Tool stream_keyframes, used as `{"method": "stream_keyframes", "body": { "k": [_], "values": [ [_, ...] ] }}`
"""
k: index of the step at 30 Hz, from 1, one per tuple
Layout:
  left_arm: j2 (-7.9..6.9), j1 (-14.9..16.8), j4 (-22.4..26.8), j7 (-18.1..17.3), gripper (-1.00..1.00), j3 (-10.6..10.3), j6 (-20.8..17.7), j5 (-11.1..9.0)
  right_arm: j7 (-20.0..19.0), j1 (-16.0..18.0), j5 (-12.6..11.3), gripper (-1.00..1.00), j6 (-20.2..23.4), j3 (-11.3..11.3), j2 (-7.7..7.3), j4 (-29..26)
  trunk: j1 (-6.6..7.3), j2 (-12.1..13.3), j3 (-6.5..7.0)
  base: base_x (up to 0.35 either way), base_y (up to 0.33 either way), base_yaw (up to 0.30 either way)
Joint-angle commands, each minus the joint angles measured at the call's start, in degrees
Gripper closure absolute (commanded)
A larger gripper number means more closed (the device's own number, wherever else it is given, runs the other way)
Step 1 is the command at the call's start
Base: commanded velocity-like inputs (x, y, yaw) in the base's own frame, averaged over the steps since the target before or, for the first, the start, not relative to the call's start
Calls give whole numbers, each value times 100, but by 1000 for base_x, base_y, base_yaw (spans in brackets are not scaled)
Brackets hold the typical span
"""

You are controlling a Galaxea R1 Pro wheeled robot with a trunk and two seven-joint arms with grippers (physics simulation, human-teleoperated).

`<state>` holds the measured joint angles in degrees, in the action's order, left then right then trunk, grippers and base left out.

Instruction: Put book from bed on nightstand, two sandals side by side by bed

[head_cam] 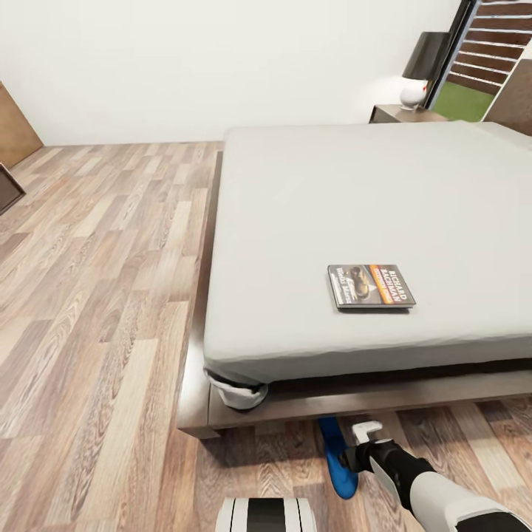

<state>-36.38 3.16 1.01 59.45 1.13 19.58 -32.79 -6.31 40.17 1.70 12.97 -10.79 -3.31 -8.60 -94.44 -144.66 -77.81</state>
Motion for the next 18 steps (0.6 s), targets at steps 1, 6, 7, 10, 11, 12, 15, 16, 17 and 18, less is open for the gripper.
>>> {"method": "stream_keyframes", "body": {
  "k": [1, 6, 7, 10, 11, 12, 15, 16, 17, 18],
  "values": [
    [0, 0, 4, 6, 100, 10, 11, 1, -20, -1, 17, -100, 36, -29, -10, -8, 3, 0, 19, 0, 0, 0],
    [0, 0, 4, 5, 100, 10, 11, 1, -20, -1, 19, -100, 41, -29, -9, 57, 6, 2, 41, 0, 0, 0],
    [0, 0, 4, 5, 100, 10, 11, 1, -20, -1, 20, -100, 42, -29, -8, 72, 6, 2, 41, 0, 0, 0],
    [0, 0, 4, 5, 100, 10, 11, 1, -20, -1, 19, -100, 45, -33, -5, 107, 6, 2, 41, 0, 0, 0],
    [0, 0, 4, 5, 100, 10, 11, 1, -20, -1, 20, -100, 46, -34, -4, 113, 6, 2, 41, 0, 0, 0],
    [0, 0, 4, 5, 100, 10, 11, 1, -20, -1, 21, -100, 46, -35, -4, 120, 6, 2, 41, 0, 0, 0],
    [0, 0, 4, 5, 100, 10, 11, 1, -20, -1, 22, -100, 47, -45, 0, 165, 6, 2, 41, 0, 0, 0],
    [0, 0, 4, 5, 100, 10, 11, 1, -20, -1, 22, -100, 47, -47, 1, 183, 6, 2, 41, 0, 0, 0],
    [0, 0, 4, 5, 100, 10, 11, 1, -20, -1, 22, -100, 47, -48, 2, 197, 6, 2, 41, 0, 0, 0],
    [2, 0, 4, 5, 100, 8, 11, 1, -20, -1, 22, -100, 49, -50, 3, 210, 6, 2, 41, 0, 0, 0]
  ]
}}
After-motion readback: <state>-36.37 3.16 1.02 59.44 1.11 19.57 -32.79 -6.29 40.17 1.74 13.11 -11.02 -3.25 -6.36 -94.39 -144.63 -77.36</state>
